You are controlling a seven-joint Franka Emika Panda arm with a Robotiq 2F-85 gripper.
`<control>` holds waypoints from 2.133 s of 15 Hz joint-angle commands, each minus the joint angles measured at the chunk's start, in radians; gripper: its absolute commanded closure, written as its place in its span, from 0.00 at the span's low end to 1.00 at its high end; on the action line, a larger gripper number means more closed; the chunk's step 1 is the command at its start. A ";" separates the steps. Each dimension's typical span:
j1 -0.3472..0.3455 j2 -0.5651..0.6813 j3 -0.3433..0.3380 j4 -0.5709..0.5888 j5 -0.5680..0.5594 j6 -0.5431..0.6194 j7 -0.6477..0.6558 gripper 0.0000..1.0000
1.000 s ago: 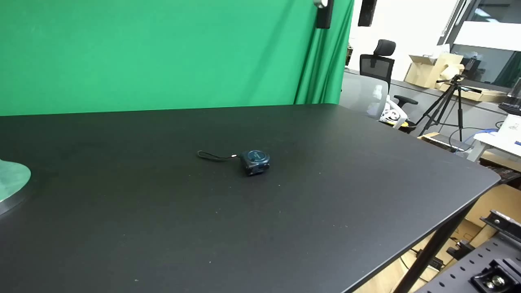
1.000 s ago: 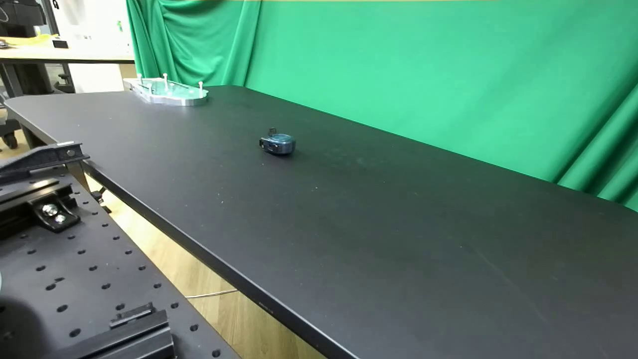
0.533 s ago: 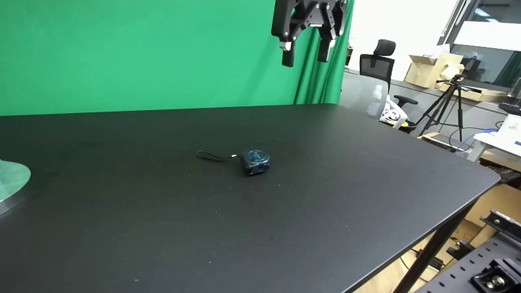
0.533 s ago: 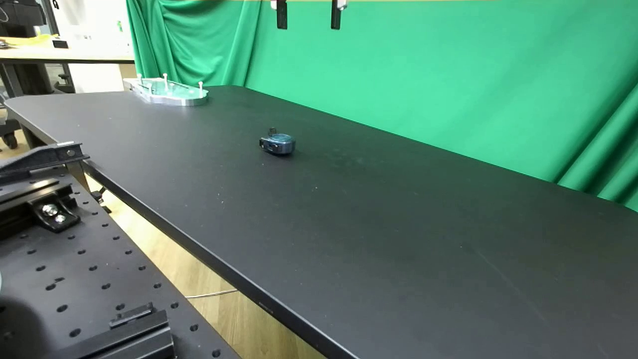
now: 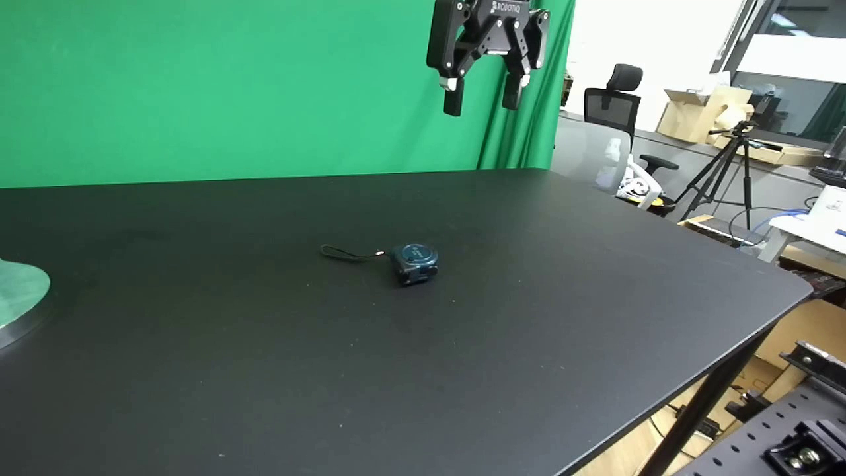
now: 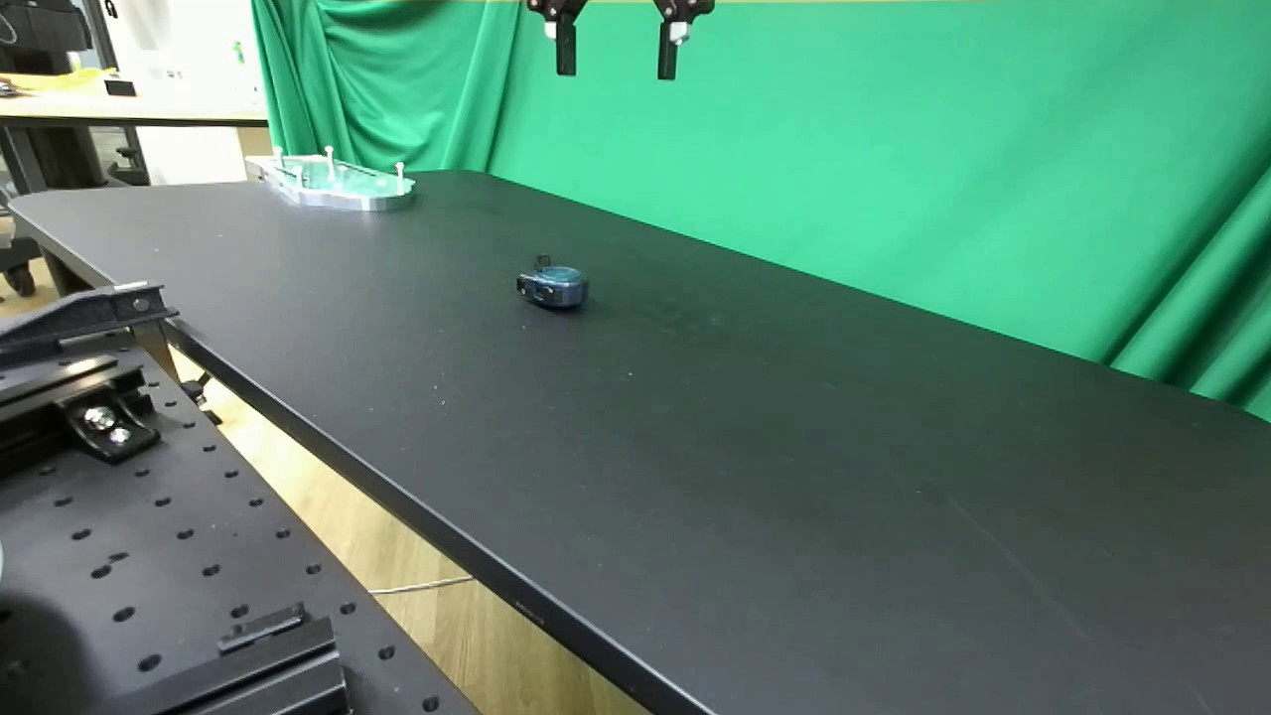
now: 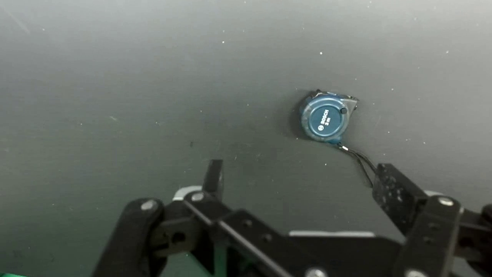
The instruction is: Move the black measuring tape to the right
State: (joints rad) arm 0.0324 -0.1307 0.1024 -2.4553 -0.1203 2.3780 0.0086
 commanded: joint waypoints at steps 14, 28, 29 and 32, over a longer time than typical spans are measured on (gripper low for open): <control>0.036 0.463 0.012 0.160 0.114 0.349 0.018 0.00; 0.165 0.512 -0.036 0.147 0.134 0.362 0.168 0.00; 0.179 0.505 -0.050 0.135 0.123 0.371 0.189 0.00; 0.191 0.490 -0.073 0.103 0.120 0.386 0.231 0.00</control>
State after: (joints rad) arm 0.2006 0.4051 0.0614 -2.2998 0.0203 2.7451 0.1601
